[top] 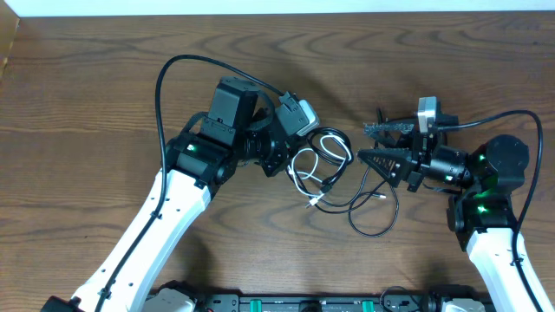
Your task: Untangle cables
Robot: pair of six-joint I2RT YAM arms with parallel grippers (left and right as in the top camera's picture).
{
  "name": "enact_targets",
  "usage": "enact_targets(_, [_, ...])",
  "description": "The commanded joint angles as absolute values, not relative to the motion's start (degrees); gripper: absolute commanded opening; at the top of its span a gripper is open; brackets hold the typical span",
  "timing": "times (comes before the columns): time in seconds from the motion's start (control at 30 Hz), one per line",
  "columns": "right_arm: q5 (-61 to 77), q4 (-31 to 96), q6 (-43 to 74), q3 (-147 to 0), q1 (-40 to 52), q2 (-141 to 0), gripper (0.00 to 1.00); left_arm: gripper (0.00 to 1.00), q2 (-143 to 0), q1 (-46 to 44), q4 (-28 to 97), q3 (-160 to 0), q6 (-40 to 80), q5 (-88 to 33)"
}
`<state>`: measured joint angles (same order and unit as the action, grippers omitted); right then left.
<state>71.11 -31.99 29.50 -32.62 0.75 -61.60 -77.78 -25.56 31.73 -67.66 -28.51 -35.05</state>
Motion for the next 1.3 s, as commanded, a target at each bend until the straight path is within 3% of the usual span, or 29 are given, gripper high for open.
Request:
enact_targets(0.0, [70.00,-31.94,27.07,-33.10,0.64,-61.52,0.57,0.08,-77.52,-25.50,31.68,-68.58,-28.73,-39.94])
enact_targets(0.27, [69.97,-32.12,24.97,-33.10,4.69,-61.52,0.55,0.08,-77.52,-27.11,31.68,-68.55,-32.56,-40.95])
enact_targets(0.4, [69.95,-32.12,23.03,-33.10,6.31,-61.52,0.39,0.08,-77.52,-28.05,31.66,-68.55,-33.43,-40.91])
enact_targets(0.57, [69.97,-32.10,23.07,-33.10,6.33,-61.52,0.32,0.08,-77.52,-28.05,31.73,-68.55,-33.39,-38.02])
enact_targets(1.1, [65.87,-26.15,15.07,-33.10,4.60,-61.52,0.33,0.07,-77.49,-27.88,34.68,-68.55,-35.16,-37.47])
enact_targets(1.17, [66.11,-23.59,14.90,-33.10,3.57,-61.52,0.40,0.08,-77.47,-27.88,34.61,-68.55,-35.48,-37.50])
enact_targets(1.27, [66.70,-21.17,13.47,-33.10,3.36,-61.52,0.42,0.08,-77.47,-27.88,34.57,-68.55,-36.03,-37.50])
